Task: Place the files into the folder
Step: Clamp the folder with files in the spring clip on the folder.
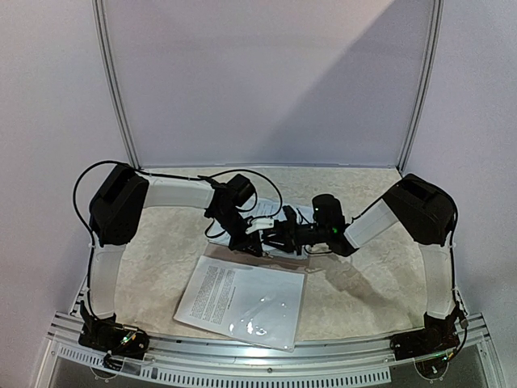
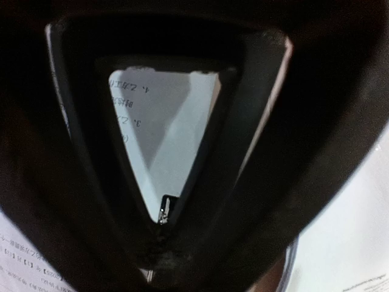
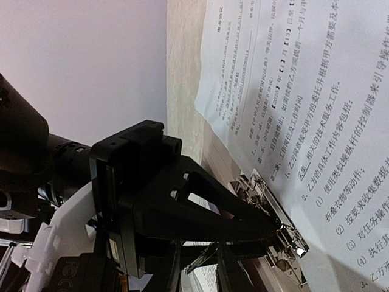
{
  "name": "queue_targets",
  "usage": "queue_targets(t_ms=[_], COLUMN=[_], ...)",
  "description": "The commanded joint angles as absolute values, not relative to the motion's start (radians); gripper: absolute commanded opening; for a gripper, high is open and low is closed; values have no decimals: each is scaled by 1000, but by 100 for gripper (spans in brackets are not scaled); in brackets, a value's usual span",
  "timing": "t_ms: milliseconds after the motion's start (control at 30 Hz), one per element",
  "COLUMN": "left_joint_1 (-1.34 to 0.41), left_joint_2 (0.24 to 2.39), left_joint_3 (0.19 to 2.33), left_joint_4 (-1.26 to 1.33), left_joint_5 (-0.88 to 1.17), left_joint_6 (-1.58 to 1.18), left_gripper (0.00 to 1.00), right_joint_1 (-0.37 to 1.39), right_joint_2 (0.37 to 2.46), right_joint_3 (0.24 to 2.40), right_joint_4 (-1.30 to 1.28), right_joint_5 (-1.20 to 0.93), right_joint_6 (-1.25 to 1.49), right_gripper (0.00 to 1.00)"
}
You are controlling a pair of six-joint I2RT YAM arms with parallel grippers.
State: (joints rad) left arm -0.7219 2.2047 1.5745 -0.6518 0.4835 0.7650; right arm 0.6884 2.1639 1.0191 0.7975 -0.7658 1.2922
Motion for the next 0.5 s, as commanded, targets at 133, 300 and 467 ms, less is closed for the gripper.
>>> queue_targets(t_ms=[133,300,467], left_joint_1=[-742,-742,-742], left_joint_2=[2251,2251,2246], left_joint_3=[1578,1576,1570], left_joint_4=[-718,-720,-717], left_joint_5=[456,456,460], left_joint_6=[753,752,752], left_gripper=[0,0,0], right_joint_1=[703,716,722], right_joint_2=[2069,2100,2128], right_joint_3=[967,998,1036], right_joint_4=[826,762,668], right_joint_5=[-749,-745,-741], right_joint_6=[1294,1262,1207], right_gripper=[21,24,24])
